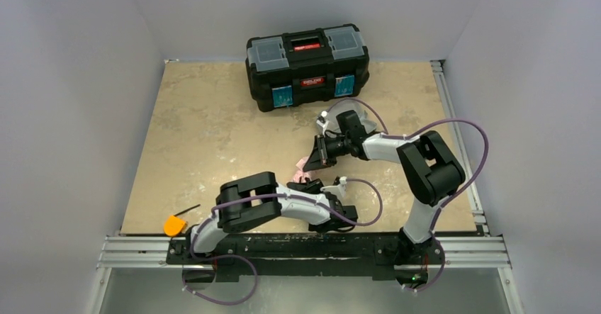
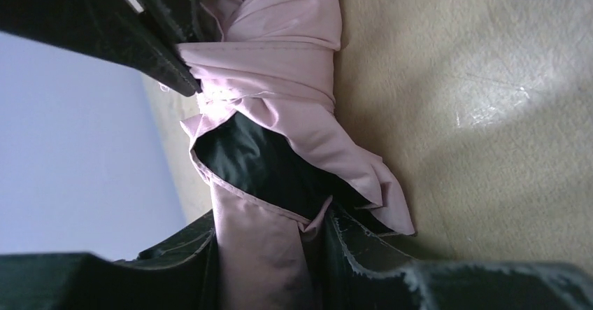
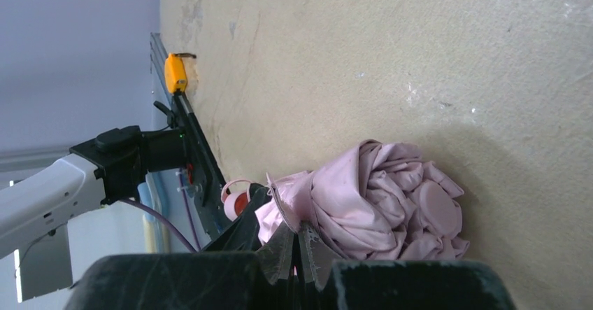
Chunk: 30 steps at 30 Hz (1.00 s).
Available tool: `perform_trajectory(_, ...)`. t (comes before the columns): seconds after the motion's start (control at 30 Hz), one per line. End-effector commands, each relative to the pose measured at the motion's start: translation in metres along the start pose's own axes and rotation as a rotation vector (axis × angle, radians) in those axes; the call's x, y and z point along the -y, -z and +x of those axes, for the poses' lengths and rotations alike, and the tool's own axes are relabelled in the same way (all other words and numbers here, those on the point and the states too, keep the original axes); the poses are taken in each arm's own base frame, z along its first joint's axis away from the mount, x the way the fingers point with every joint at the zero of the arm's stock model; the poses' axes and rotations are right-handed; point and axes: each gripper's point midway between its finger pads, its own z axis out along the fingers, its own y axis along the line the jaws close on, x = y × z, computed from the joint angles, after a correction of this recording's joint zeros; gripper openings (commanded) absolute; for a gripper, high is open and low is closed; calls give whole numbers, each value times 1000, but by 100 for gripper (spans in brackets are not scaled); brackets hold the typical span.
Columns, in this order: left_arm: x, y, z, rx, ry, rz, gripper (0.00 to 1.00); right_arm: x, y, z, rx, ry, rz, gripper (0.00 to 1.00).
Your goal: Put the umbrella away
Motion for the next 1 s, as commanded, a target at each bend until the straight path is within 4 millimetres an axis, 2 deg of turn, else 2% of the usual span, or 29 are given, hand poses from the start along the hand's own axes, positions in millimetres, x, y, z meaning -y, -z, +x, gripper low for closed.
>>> perform_trajectory(0.0, 41, 5, 10, -43, -58, 88, 0, 1, -15, -20, 27, 88, 44, 0)
perform_trajectory(0.13, 49, 8, 8, -32, -93, 85, 0, 12, -19, -21, 8, 65, 96, 0)
perform_trajectory(0.4, 54, 6, 8, -47, -126, 65, 0, 66, -23, 10, -151, -88, 332, 0)
perform_trajectory(0.67, 47, 7, 5, -51, -111, 24, 0, 127, -5, 46, -256, -224, 652, 0)
perform_trajectory(0.87, 44, 7, 4, -53, -104, -1, 0, 159, -2, 70, -328, -294, 779, 0)
perform_trajectory(0.97, 43, 7, 5, -54, -101, -9, 0, 176, 5, 74, -354, -293, 871, 0)
